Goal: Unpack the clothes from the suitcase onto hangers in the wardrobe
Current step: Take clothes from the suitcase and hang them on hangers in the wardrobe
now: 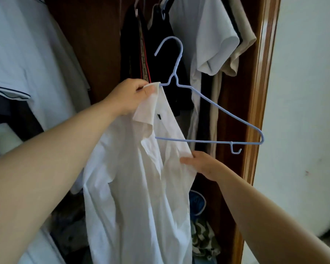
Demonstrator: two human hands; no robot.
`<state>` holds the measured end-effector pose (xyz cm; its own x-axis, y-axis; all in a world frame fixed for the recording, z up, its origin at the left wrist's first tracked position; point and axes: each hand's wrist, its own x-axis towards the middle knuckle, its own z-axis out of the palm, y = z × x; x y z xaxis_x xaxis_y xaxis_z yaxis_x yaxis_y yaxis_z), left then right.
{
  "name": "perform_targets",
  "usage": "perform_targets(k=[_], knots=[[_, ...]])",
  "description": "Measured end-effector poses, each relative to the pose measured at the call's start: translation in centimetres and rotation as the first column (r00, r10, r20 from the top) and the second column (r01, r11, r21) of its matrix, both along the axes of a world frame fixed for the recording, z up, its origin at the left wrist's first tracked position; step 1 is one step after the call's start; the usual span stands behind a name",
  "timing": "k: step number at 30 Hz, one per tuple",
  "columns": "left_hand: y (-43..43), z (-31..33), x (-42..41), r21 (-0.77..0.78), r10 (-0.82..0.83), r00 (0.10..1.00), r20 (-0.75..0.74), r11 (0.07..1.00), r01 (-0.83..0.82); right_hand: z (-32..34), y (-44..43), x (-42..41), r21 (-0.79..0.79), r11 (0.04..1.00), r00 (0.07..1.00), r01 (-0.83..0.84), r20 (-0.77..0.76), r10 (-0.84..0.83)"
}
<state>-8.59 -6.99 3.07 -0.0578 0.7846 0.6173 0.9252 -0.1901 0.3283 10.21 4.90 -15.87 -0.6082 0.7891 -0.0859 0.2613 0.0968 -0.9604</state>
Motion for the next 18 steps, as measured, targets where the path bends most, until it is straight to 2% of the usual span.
perform_targets(k=[3, 5, 7, 10, 12, 15, 17, 18], knots=[[-1.1, -0.1, -2.0, -0.002, 0.045, 0.996, -0.081, 0.999, -0.045, -0.4, 0.7, 1.9, -0.166, 0.986, 0.974, -0.033, -0.227, -0.005], [-2.0, -0.3, -3.7, -0.006, 0.075, 0.983, -0.166, 0.997, -0.077, 0.2, 0.9, 3.4, -0.198, 0.979, 0.937, -0.054, -0.349, -0.019], [-2.6, -0.4, -4.9, -0.022, 0.128, 0.948, -0.292, 0.990, -0.140, 1.7, 1.0, 4.6, -0.184, 0.983, 0.918, -0.017, -0.392, -0.058], [-2.3, -0.5, -5.5, 0.073, 0.222, 0.786, -0.576, 0.972, -0.221, 3.9, 1.0, 5.5, -0.116, 0.991, 0.932, 0.066, -0.348, -0.103], [-1.7, -0.5, -5.5, 0.176, 0.302, 0.668, -0.680, 0.952, -0.252, 5.0, 0.9, 5.3, -0.065, 0.986, 0.935, 0.155, -0.314, -0.167], [-0.7, -0.8, -4.8, 0.300, 0.444, 0.543, -0.713, 0.893, -0.337, 6.0, 0.5, 4.1, -0.020, 0.951, 0.886, 0.310, -0.358, -0.296], [-0.1, -1.1, -4.2, 0.331, 0.518, 0.539, -0.664, 0.850, -0.410, 6.4, 0.0, 3.0, 0.036, 0.925, 0.863, 0.378, -0.376, -0.338], [0.2, -1.3, -3.9, 0.318, 0.541, 0.571, -0.618, 0.836, -0.448, 6.6, -0.3, 2.4, 0.102, 0.913, 0.867, 0.395, -0.369, -0.334]])
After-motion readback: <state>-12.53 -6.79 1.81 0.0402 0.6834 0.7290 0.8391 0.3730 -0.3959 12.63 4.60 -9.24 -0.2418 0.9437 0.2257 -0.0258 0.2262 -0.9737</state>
